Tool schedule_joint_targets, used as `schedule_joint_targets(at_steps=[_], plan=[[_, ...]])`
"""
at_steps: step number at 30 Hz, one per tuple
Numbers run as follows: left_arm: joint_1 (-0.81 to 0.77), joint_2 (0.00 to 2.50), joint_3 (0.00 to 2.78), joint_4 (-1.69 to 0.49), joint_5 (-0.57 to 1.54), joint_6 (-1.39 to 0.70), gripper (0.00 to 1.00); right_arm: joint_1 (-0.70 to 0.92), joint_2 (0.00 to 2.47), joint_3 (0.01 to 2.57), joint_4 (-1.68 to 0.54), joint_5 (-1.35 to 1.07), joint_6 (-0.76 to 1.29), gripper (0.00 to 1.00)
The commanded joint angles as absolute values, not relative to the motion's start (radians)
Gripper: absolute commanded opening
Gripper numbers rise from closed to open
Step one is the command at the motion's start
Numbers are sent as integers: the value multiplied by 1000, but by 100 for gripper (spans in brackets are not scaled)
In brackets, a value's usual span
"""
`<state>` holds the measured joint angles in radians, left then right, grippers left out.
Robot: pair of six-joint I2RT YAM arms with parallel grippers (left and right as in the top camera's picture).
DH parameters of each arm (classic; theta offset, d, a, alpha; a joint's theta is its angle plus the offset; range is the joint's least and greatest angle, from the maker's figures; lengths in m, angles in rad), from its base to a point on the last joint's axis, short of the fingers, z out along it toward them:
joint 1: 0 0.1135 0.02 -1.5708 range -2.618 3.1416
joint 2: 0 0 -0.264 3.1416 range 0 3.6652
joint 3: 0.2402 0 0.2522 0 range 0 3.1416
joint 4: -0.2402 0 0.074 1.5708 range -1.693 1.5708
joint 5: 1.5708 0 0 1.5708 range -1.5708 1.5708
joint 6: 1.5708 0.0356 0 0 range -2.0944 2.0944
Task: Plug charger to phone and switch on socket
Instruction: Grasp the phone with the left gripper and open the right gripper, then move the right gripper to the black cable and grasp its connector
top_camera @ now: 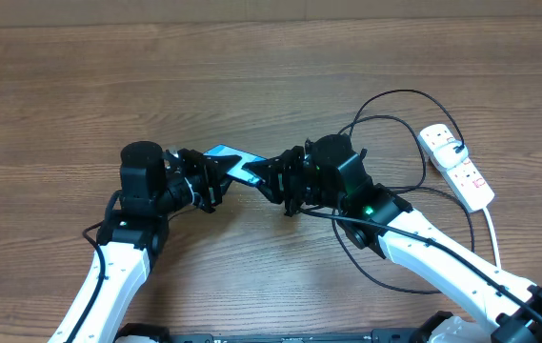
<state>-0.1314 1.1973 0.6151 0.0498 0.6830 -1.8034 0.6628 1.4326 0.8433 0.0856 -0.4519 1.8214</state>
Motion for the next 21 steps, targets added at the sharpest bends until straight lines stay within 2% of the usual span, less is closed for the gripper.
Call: schedule_joint_targets(at_steps=[1,2,3,5,8,13,15,18,21], plan=[[-135,1197,619,56,642,-1831,4,669,1423,864,98,-476,1836,29],[-135,1197,619,56,635,-1830,4,669,1423,864,95,-476,1835,33],[-135,1197,619,55,625,-1829,4,669,1423,864,93,-473,1832,42],[-135,1197,619,45,601,-1826,4,667,1423,864,67,-456,1832,71],[-132,1197,619,10,553,-1768,5,667,1423,864,-19,-323,1752,99],[-92,1209,619,-78,538,-1560,8,666,1423,864,-229,60,1468,100],[-41,1220,619,-146,614,-1485,6,665,1423,864,-276,216,1248,100],[7,1235,619,-185,686,-1407,7,659,1423,866,-276,280,976,99],[47,1270,619,-190,767,-1364,7,587,1424,883,-369,275,904,99]])
